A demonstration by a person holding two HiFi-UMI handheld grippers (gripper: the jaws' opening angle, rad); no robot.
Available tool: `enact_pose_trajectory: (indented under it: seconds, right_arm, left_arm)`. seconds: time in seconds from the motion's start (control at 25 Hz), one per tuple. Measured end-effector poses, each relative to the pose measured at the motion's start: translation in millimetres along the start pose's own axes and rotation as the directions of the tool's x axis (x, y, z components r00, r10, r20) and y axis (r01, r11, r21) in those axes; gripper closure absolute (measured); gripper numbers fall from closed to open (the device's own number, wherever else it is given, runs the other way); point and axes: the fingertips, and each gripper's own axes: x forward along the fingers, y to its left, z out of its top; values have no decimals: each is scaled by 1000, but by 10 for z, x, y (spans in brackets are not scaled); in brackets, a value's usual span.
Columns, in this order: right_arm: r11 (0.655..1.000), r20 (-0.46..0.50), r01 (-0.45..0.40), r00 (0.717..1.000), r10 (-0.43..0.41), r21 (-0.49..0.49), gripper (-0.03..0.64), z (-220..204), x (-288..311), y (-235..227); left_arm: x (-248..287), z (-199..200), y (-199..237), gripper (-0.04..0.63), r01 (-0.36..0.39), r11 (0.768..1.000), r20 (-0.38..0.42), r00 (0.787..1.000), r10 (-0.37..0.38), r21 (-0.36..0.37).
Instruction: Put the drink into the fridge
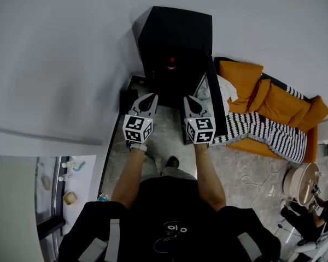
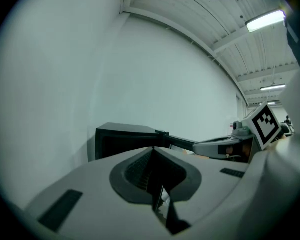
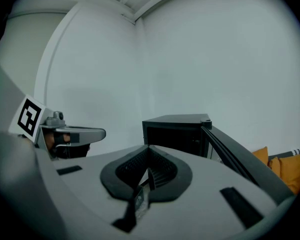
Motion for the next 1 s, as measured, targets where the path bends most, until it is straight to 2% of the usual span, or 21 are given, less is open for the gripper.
enact_pose_trajectory:
  seconds: [0.32, 1.0]
  right_arm:
    - [999, 8, -34, 999, 35, -20, 609, 14, -166, 121]
    - [995, 20, -86, 996, 87, -48, 609, 83, -240, 192]
  left_arm:
    - [-242, 52, 81, 588, -56, 998, 15, 998, 56, -30]
    - [-268, 205, -68, 588, -24, 1000, 31, 999, 25, -18]
